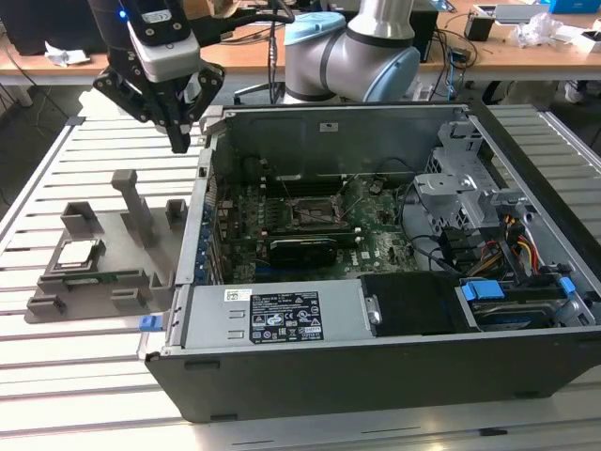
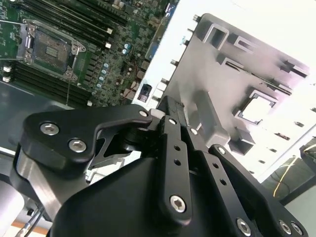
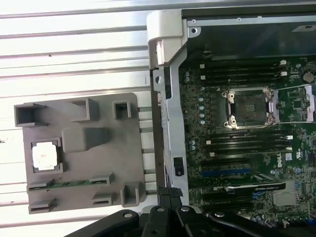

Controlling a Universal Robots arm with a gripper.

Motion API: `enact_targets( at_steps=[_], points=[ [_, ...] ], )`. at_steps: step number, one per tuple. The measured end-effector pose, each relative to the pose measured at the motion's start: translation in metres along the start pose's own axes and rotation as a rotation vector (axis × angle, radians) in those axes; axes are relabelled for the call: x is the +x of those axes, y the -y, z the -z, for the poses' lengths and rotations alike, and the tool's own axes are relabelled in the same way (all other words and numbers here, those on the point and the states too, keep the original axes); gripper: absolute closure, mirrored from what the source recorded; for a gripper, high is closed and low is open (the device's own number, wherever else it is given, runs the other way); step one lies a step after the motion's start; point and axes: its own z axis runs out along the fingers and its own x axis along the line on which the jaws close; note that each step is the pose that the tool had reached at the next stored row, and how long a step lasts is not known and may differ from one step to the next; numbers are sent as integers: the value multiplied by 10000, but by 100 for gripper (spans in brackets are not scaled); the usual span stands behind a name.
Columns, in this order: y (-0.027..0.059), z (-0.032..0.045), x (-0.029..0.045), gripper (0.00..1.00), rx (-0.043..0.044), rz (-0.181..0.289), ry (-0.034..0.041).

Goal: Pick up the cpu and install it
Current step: 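Reach for the cpu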

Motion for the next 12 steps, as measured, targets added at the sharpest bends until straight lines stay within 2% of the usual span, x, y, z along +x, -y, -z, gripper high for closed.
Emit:
enact_targets(
  at_steps=[4, 9, 12],
  points=[
    [6, 2, 84, 89, 0, -1, 0],
    [17, 6, 227, 89, 1, 0, 0],
    [21, 8, 279, 89, 0, -1, -1]
  ],
)
